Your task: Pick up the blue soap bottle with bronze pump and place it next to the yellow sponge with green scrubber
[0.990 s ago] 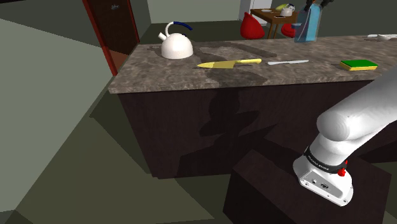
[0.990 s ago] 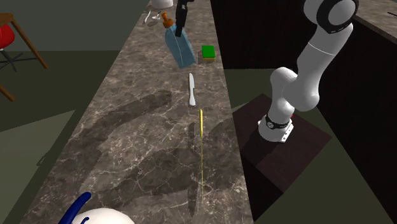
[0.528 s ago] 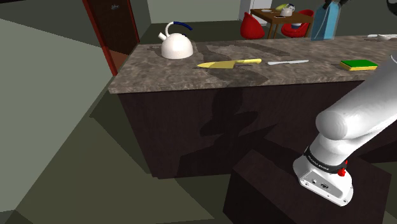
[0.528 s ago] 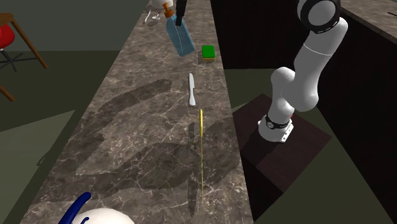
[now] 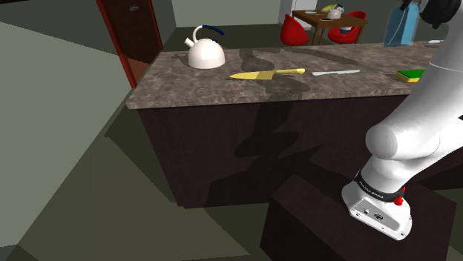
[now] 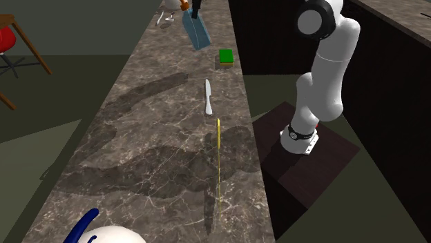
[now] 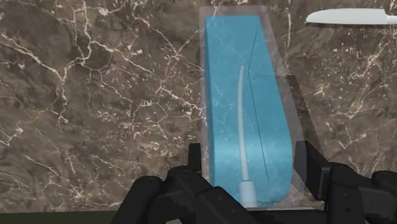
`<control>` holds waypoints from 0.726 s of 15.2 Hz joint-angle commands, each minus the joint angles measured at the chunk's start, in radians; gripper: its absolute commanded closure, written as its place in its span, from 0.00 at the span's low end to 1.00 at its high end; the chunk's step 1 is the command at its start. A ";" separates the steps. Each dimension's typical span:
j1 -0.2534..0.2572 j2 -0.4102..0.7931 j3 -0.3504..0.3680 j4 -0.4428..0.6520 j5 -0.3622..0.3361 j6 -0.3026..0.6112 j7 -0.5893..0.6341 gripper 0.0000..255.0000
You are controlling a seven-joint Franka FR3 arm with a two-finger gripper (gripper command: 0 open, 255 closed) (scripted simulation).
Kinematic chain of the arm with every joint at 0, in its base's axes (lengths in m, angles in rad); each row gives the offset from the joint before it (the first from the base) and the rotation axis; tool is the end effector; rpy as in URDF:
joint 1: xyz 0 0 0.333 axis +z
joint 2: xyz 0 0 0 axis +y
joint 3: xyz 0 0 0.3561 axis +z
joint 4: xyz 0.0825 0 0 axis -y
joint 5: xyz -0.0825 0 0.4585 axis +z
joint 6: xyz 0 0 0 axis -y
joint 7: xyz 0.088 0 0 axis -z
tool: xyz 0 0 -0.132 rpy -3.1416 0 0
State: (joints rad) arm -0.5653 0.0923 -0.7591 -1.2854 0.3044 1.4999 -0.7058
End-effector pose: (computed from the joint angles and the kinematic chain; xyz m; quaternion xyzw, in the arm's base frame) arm 0.2234 -0.6046 0.7477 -0.9507 0.2773 -0.1388 0.0015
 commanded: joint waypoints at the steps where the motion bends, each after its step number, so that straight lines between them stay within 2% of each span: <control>1: -0.069 0.091 -0.033 0.095 0.081 -0.048 -0.070 1.00; 4: -0.219 0.234 -0.047 0.268 0.208 -0.136 -0.148 1.00; 11: -0.128 0.145 -0.048 0.053 0.127 0.010 -0.158 1.00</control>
State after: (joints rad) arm -0.7063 0.2512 -0.8068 -1.1989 0.4435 1.4864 -0.8616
